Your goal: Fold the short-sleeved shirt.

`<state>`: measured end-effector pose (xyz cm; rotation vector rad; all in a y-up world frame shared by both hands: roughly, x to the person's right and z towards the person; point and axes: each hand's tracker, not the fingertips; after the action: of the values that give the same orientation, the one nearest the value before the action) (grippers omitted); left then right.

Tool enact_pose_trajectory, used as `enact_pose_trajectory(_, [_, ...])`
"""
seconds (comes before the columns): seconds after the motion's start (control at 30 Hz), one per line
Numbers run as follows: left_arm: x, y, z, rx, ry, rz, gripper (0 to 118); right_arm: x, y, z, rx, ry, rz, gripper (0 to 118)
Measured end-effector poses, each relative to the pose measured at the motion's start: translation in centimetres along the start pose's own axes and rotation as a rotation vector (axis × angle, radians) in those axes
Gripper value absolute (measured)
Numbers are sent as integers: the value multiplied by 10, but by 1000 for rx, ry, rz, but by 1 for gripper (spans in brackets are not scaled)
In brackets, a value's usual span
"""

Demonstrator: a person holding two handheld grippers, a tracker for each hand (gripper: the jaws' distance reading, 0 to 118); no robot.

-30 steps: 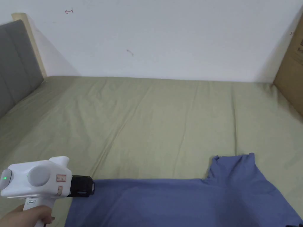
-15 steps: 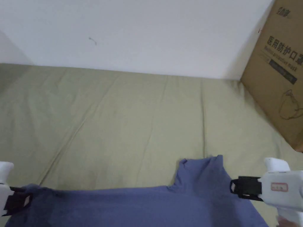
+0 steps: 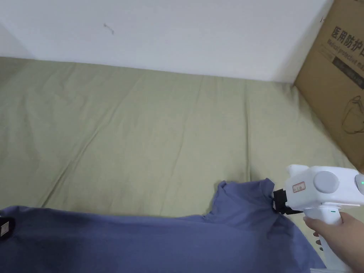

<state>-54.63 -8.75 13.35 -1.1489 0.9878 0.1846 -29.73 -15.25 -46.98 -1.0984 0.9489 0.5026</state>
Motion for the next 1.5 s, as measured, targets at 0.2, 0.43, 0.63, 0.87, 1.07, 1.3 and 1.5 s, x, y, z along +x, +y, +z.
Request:
enact_pose_trajectory(0.2, [-3, -15, 28, 30, -21, 17, 3, 17, -39, 97, 180, 100, -98, 0])
enact_pose_trajectory(0.43, [7, -52, 68, 206, -523, 335, 3, 36, -155, 206, 236, 145, -197, 0])
enact_pose_trajectory(0.63, [5, -109, 77, 155, -573, 256, 3, 52, -258, 223, 161, 170, -311, 0])
enact_pose_trajectory(0.87, [31, -175, 57, -67, -586, 235, 4, 50, -320, 174, -21, 95, -315, 0])
enact_pose_trajectory(1.07, [32, -189, 49, -91, -512, 224, 113, 26, -309, 169, 42, -108, -162, 108])
enact_pose_trajectory(1.3, [65, -156, 125, 217, -431, 359, 117, -44, -272, 205, 281, -104, -59, 117])
enact_pose_trajectory(1.5, [106, -123, 146, 369, -253, 370, 0, -93, -238, 190, 402, -112, -36, 9])
